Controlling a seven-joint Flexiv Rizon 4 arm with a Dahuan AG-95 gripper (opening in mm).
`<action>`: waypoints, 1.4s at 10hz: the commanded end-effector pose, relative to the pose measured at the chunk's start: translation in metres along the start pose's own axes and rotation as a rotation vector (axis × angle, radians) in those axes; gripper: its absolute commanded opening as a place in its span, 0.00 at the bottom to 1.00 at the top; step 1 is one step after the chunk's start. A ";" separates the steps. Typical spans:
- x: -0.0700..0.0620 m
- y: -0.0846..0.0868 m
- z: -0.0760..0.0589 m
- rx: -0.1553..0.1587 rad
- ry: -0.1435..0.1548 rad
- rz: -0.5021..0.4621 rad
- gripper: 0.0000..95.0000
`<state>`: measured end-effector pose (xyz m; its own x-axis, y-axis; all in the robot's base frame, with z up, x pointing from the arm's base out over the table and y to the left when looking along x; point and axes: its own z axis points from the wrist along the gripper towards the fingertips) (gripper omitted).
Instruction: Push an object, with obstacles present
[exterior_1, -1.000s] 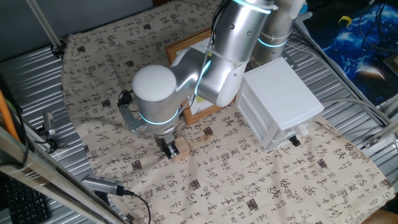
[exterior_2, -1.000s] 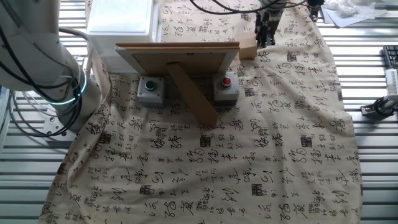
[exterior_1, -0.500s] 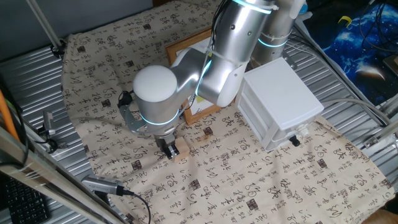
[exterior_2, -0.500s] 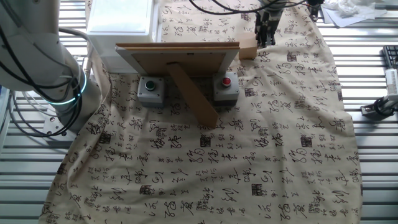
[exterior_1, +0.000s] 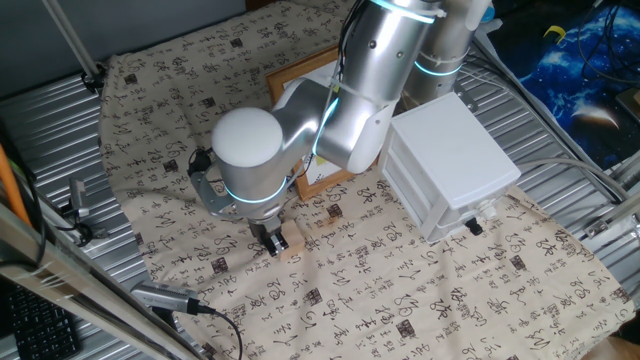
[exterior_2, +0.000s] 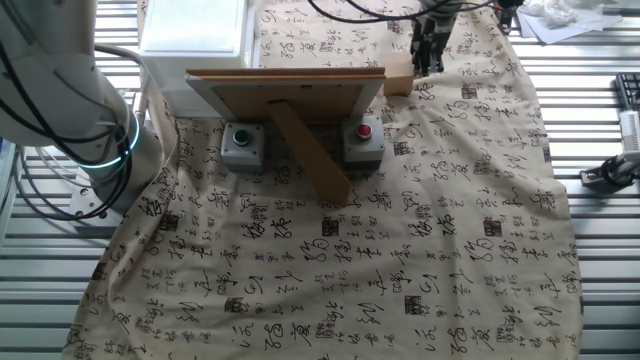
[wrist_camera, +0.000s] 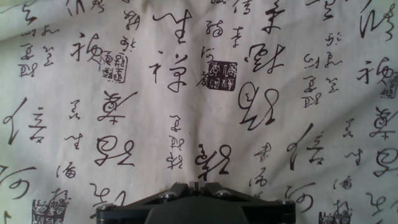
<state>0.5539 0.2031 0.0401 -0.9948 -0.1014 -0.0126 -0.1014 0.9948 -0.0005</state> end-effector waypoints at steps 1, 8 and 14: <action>0.000 0.000 -0.001 0.006 0.002 -0.005 0.00; 0.001 0.002 -0.001 0.004 -0.011 -0.010 0.00; 0.018 0.046 0.013 0.033 -0.008 0.020 0.00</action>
<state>0.5318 0.2466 0.0315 -0.9963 -0.0830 -0.0225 -0.0822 0.9961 -0.0319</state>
